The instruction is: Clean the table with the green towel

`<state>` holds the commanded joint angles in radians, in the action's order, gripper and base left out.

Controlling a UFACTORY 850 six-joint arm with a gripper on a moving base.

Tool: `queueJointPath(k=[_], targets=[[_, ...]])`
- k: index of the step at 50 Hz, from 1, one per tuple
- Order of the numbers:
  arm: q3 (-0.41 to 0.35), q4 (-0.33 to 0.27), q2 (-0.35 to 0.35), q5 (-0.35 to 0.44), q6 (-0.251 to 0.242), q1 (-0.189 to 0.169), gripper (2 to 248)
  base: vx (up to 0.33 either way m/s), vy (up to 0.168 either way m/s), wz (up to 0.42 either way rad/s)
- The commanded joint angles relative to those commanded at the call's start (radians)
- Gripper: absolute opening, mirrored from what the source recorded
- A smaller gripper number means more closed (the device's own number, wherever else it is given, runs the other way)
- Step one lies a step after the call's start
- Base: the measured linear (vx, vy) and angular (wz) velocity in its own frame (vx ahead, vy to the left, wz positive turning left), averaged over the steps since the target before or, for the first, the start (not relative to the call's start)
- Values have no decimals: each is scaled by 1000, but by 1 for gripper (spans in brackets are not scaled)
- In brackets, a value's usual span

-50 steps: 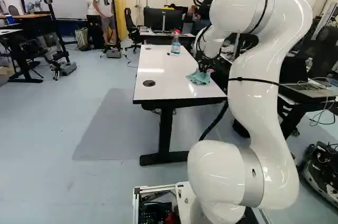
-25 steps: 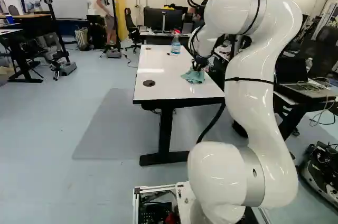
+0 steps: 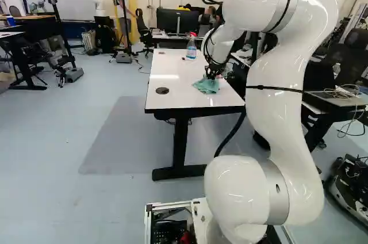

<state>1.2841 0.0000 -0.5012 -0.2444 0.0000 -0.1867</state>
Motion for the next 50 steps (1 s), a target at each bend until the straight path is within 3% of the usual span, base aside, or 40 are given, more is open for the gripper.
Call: queueJointPath(k=[28, 50], targets=[[-146, 0, 111, 0, 0, -16, 31, 0, 0, 0], [-155, 0, 132, 0, 0, -18, 31, 0, 0, 0]])
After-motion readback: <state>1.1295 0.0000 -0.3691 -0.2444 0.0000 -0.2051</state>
